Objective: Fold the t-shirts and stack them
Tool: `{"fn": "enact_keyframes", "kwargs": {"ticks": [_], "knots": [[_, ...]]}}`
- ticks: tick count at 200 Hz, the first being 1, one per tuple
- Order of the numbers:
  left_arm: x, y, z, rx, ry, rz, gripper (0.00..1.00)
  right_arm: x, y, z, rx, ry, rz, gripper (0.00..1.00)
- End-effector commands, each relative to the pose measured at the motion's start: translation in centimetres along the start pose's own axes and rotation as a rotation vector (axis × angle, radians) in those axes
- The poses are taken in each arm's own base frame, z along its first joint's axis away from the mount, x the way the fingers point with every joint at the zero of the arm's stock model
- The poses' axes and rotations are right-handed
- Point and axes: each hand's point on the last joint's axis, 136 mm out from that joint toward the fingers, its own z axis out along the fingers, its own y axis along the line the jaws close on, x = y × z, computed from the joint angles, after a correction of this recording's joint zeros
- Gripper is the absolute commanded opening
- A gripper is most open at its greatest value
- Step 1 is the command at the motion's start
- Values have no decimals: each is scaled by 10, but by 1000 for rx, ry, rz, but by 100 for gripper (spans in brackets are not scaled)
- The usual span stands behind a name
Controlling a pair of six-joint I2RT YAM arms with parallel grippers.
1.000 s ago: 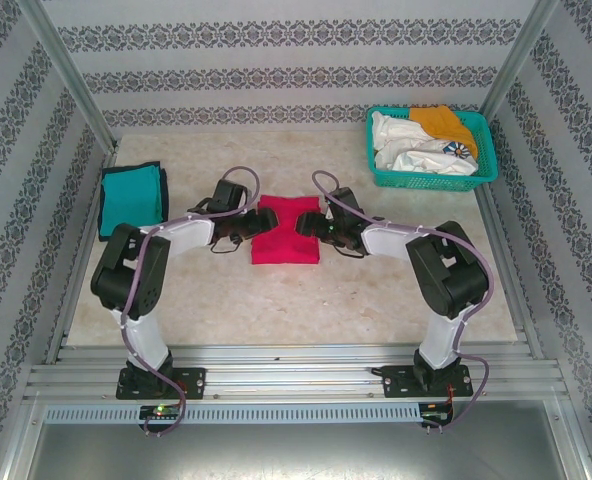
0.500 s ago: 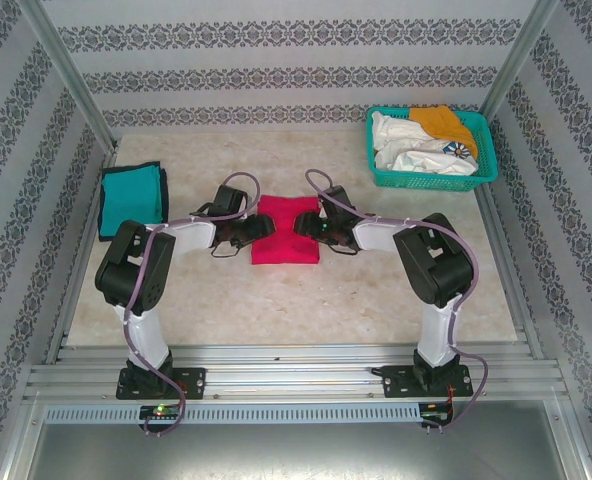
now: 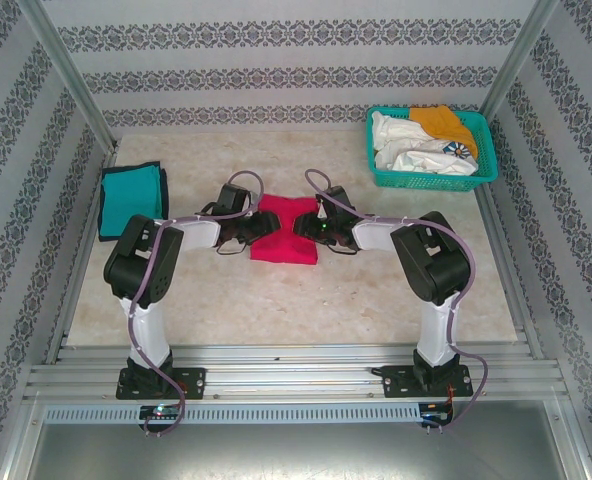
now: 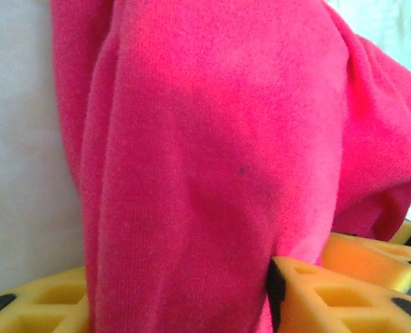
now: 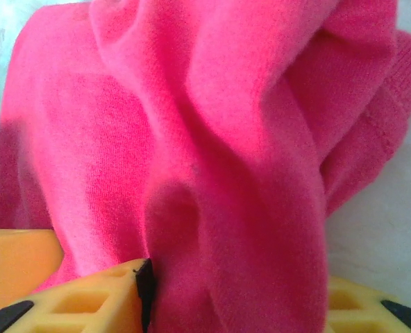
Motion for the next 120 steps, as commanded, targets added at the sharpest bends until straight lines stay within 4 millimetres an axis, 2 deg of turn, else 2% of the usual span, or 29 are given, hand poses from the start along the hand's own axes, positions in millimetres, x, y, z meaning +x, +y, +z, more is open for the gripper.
{"fn": "enact_keyframes", "kwargs": {"ticks": [1,16,31,48,71,85,93,108,120], "knots": [[2,-23,10,89,22,14,49,4,16,12,-76,36,-8,44],[4,-22,15,89,35,10,45,5,19,14,-94,49,-10,44],[6,-17,18,79,40,1,38,5,20,16,-100,55,-10,44],[7,-15,20,75,40,-1,25,5,21,15,-105,57,-15,44],[5,-14,20,70,37,20,0,6,22,11,-109,55,-26,44],[3,-12,19,56,31,40,0,4,22,5,-109,41,-37,46],[2,-12,17,50,26,56,0,1,22,0,-106,24,-55,51],[-3,-10,10,12,11,115,0,-4,21,-13,-86,-19,-103,70],[-5,-6,3,-42,8,184,0,-9,19,-23,-66,-62,-142,80]]}}
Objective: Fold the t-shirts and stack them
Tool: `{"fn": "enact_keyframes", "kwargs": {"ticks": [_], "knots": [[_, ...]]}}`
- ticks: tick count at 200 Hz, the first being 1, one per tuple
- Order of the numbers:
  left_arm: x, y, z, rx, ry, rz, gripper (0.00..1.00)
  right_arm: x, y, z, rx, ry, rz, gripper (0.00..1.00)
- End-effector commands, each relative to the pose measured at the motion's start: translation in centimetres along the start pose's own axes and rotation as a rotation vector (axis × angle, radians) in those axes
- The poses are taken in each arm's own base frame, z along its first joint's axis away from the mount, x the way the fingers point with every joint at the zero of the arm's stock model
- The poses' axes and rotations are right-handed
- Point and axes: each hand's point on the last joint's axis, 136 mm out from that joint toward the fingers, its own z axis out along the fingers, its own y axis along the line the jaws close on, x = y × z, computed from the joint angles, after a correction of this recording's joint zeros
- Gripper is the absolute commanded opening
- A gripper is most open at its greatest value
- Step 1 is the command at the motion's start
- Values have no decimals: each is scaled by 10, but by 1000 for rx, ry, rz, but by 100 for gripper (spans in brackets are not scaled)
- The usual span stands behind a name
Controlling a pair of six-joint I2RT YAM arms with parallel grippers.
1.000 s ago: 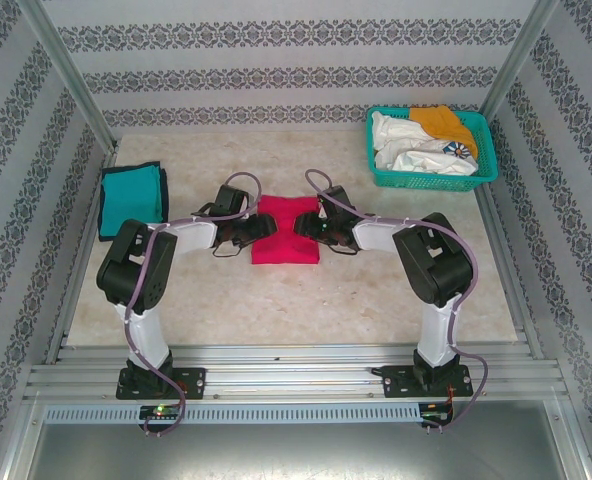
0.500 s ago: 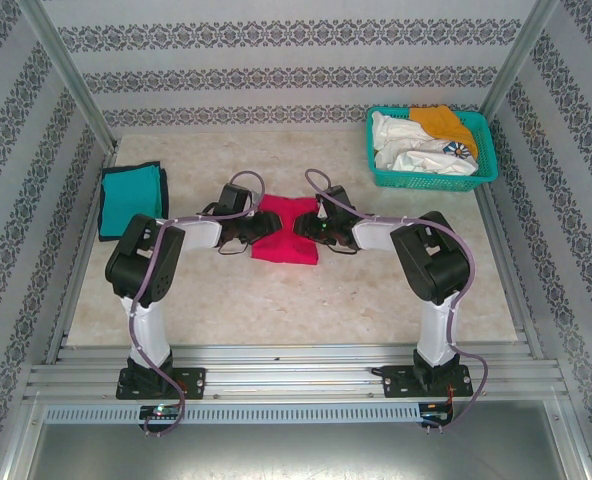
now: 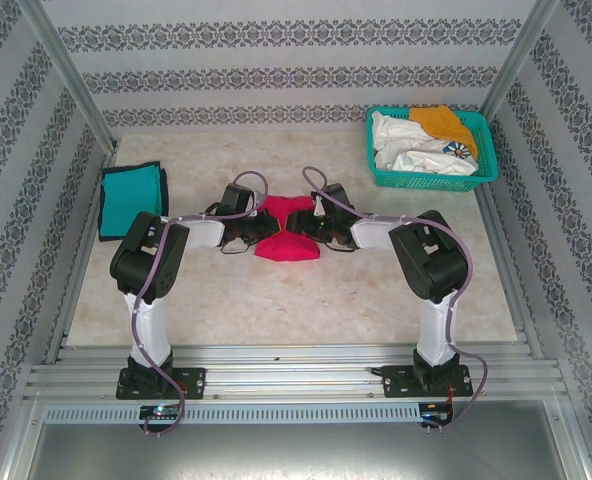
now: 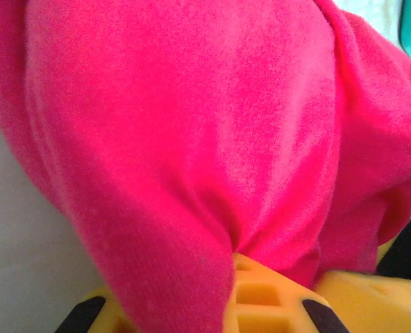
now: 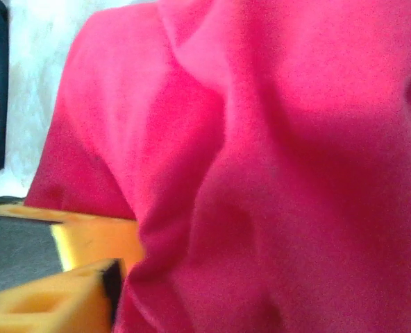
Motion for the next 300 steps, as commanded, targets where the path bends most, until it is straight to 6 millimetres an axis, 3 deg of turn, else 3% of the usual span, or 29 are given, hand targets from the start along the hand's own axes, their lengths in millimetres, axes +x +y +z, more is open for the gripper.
{"fn": "enact_keyframes", "kwargs": {"ticks": [1,7,16,41,78,102,150,192,228,260,300], "knots": [[-6,-1,-10,-80,-9,145,0,-7,4,-23,17,-64,-104,81],[-10,-1,-16,-100,-23,184,0,-9,5,-29,24,-85,-128,91],[-14,0,-23,-131,-32,234,0,-12,6,-37,29,-109,-168,98],[-23,-9,-45,-114,-57,408,0,-11,18,-54,-7,-160,-301,98],[-45,-2,-78,-105,-59,468,0,10,50,-65,-57,-190,-591,98],[-59,5,-97,-121,-59,532,0,27,76,-63,-140,-180,-695,98],[-87,49,-143,-295,-26,588,0,44,128,-50,-263,-159,-804,98],[-116,100,-192,-415,-67,542,0,45,153,-42,-326,-138,-813,98],[-143,125,-224,-454,-117,512,0,55,178,-36,-401,-113,-840,98],[-161,133,-251,-462,-177,515,0,64,205,-29,-457,-124,-888,98],[-182,123,-278,-418,-256,503,0,71,245,-20,-526,-150,-928,98]]}}
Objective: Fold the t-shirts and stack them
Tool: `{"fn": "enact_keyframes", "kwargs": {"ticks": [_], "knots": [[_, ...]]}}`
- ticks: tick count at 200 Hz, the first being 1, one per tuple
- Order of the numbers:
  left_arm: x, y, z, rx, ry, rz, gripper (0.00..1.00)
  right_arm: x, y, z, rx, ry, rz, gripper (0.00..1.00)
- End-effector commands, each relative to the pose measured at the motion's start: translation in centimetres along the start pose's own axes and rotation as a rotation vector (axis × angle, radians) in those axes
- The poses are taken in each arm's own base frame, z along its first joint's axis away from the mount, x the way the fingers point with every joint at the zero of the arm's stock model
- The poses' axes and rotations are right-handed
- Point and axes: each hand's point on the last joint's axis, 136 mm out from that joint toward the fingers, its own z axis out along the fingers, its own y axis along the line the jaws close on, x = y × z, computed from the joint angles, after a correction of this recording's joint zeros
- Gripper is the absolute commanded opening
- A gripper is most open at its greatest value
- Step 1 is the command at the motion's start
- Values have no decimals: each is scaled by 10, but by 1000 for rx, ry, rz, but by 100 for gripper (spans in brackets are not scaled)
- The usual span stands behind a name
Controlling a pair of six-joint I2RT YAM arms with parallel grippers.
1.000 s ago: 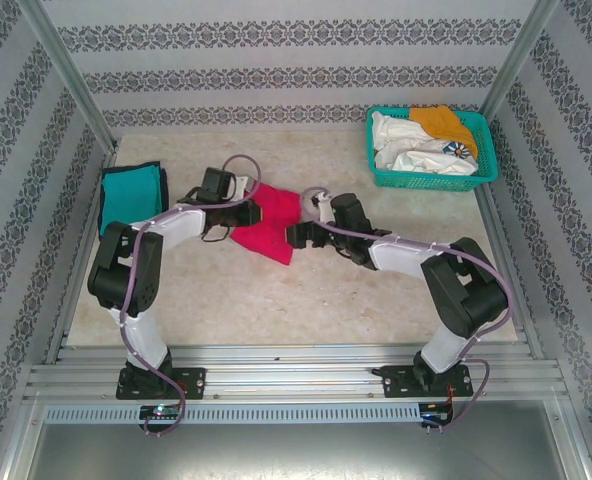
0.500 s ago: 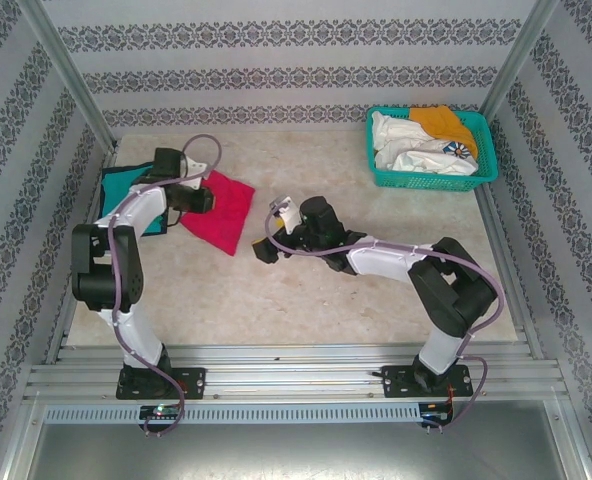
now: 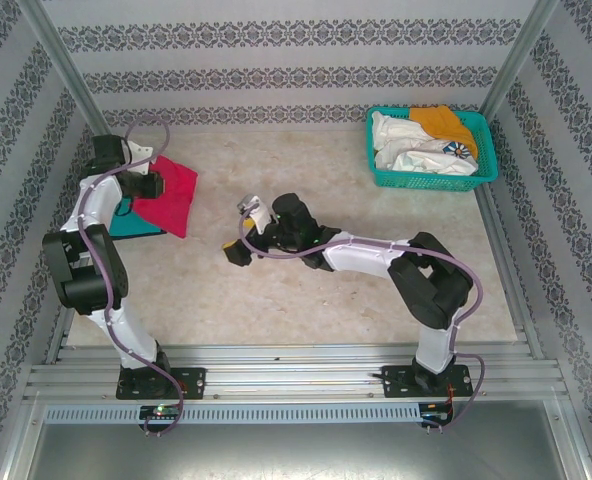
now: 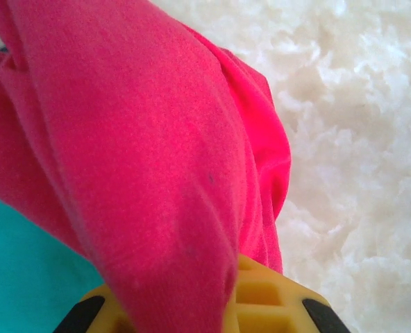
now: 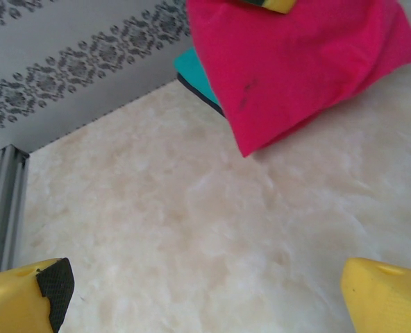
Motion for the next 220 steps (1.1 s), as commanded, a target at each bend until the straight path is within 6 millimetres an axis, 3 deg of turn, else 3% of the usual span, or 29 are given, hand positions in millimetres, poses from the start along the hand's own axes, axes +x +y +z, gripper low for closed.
{"fn": "enact_keyframes", "kwargs": {"ticks": [1,31,79,178,220], "knots": [[-23,-1,-20,42,-68,22,0,-25,19,14,-64,-63,-65,98],[-32,20,-34,14,-87,5,0,-29,26,26,-92,-65,-63,98],[-34,50,-49,-29,-102,-45,0,-23,25,29,-91,-45,-52,98],[-15,99,-21,-102,-68,-139,0,-4,20,31,-85,-5,-3,98],[4,118,-9,-189,-3,-144,0,3,18,32,-81,9,19,98]]}}
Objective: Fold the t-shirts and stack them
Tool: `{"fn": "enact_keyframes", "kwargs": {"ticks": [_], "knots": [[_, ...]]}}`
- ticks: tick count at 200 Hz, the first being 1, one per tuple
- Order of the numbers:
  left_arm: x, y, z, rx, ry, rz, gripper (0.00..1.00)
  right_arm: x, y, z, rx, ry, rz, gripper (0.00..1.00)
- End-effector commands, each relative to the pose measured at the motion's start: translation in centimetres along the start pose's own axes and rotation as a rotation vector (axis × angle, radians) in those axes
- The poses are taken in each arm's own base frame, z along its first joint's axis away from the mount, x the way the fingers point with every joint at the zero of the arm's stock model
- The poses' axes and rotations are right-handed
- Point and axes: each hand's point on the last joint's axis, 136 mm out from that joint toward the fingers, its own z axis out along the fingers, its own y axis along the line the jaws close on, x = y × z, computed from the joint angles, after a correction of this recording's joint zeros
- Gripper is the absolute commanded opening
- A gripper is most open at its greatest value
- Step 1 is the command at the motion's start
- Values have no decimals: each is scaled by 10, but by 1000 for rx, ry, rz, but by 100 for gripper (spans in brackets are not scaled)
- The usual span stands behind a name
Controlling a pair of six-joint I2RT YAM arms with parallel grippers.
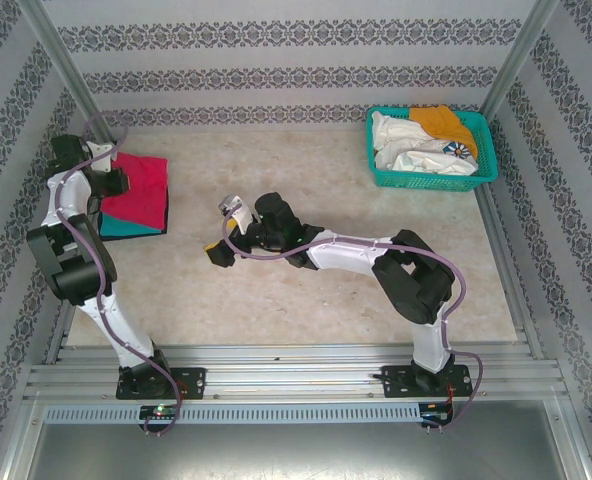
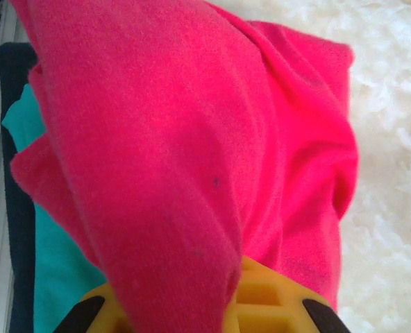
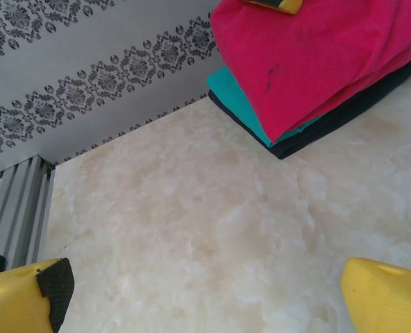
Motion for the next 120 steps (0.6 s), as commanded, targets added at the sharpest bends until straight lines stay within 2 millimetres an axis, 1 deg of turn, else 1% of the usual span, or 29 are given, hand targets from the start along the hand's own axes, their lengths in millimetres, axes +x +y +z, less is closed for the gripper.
{"fn": "enact_keyframes", "kwargs": {"ticks": [1,29,39,58,71,80,98,112,120], "knots": [[-4,19,1,-83,-6,16,0,15,0,5,-18,26,31,98],[3,37,7,-171,17,7,1,15,1,6,-28,26,41,98],[6,41,8,-193,26,3,12,14,1,6,-26,25,41,98],[11,46,11,-219,47,-14,51,13,0,7,-23,24,38,98],[11,50,9,-248,46,-41,75,13,-1,7,-18,24,41,98],[9,50,6,-250,37,-52,82,13,-1,7,-17,23,45,98],[0,48,-4,-261,-14,-87,92,12,-1,7,-15,21,51,98],[-9,44,-15,-270,-69,-110,99,13,-2,6,-12,22,54,98],[-16,39,-23,-274,-104,-113,100,14,-3,6,-9,22,56,98]]}}
